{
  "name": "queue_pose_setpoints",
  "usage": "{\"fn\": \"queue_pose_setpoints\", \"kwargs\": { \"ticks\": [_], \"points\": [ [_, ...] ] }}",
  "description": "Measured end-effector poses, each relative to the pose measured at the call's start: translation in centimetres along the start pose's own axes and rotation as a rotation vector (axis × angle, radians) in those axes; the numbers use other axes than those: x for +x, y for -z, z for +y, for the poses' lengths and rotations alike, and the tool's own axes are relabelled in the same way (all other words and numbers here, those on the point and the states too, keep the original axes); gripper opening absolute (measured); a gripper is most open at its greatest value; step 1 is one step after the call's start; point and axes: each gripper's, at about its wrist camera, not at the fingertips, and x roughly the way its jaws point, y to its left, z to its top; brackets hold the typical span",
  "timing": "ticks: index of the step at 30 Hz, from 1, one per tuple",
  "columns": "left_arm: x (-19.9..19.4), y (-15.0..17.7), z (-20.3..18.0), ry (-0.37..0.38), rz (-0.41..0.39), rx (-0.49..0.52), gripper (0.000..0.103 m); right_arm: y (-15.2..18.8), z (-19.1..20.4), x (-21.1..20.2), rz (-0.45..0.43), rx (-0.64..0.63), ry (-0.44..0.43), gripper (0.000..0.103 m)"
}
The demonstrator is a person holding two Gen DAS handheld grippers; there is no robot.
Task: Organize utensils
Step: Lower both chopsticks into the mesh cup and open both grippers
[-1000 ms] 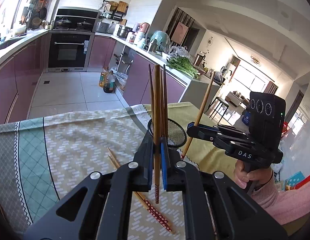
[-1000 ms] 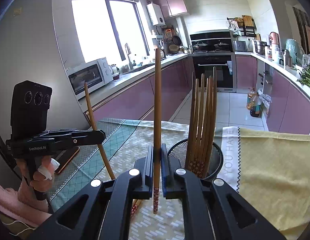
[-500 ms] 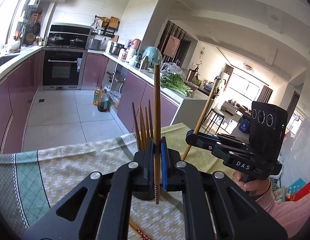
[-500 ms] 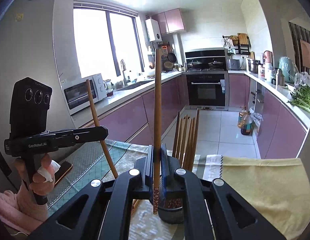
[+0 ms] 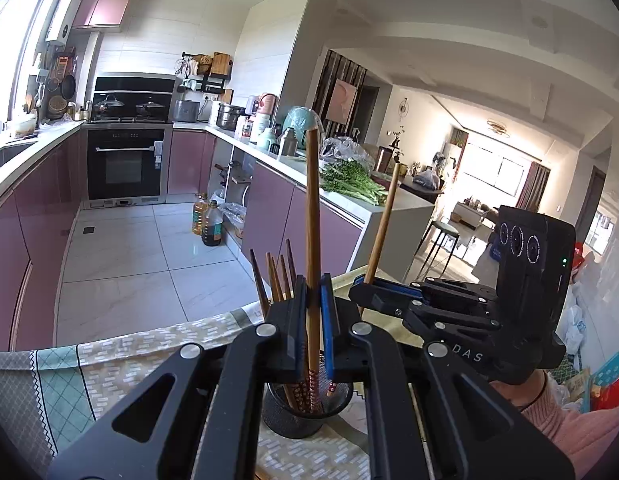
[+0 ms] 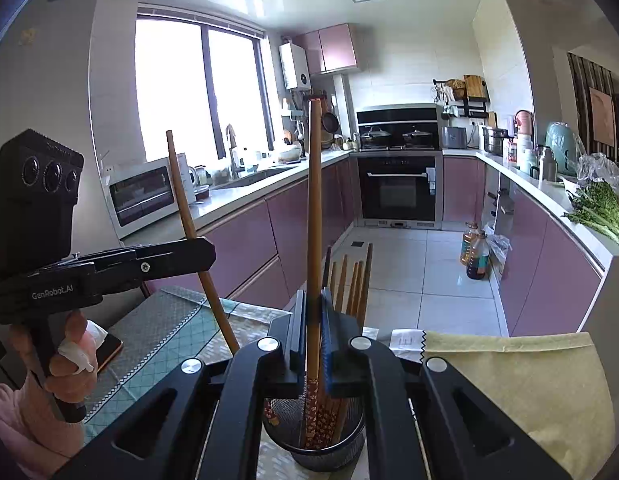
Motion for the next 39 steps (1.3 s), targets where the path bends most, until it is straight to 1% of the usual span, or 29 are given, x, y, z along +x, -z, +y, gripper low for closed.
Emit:
{"fn": "queue_pose_setpoints", "kwargs": {
  "ticks": [3, 6, 11, 14, 18, 22, 31, 35, 37, 39],
  "points": [
    [1.0, 0.7, -0.3, -0.033, 0.025, 0.014, 0.007, 0.6, -0.4, 1.0, 0.023, 0.011, 0.006, 0.006],
    [1.6, 1.6, -0.1, -0.044, 0.067, 0.027, 0.007, 1.3, -0.7, 1.7, 0.047, 0.022, 0.009, 0.006],
    [2.7, 2.8, 0.0, -0.041, 0.131, 0.045, 0.007, 2.5, -0.9, 2.6, 0.088, 0.031, 0.009, 0.006],
    [3.5, 3.3, 0.1, -0.041, 0.183, 0.045, 0.007, 3.1, -0.9, 3.2, 0.118, 0.033, 0.007, 0.006],
    [4.8, 3.8, 0.6, -0.043, 0.238, 0.035, 0.007, 3.6, -1.0, 4.2, 0.156, 0.041, 0.015, 0.006],
    [6.2, 3.7, 1.1, -0.035, 0.276, 0.015, 0.007, 4.1, -1.2, 4.8, 0.181, 0.048, 0.021, 0.006],
    [8.6, 3.9, 2.4, -0.052, 0.302, -0.016, 0.008, 4.3, -2.0, 6.2, 0.2, 0.076, 0.036, 0.007],
    [9.3, 4.3, 2.8, -0.05, 0.315, -0.036, 0.01, 4.4, -2.1, 6.4, 0.202, 0.092, 0.042, 0.007],
    [9.1, 4.8, 2.9, -0.056, 0.31, -0.042, 0.014, 4.6, -2.3, 6.4, 0.204, 0.1, 0.043, 0.007],
    [8.8, 5.1, 3.1, -0.059, 0.304, -0.051, 0.016, 4.6, -2.3, 6.3, 0.203, 0.1, 0.041, 0.007]
  ]
}}
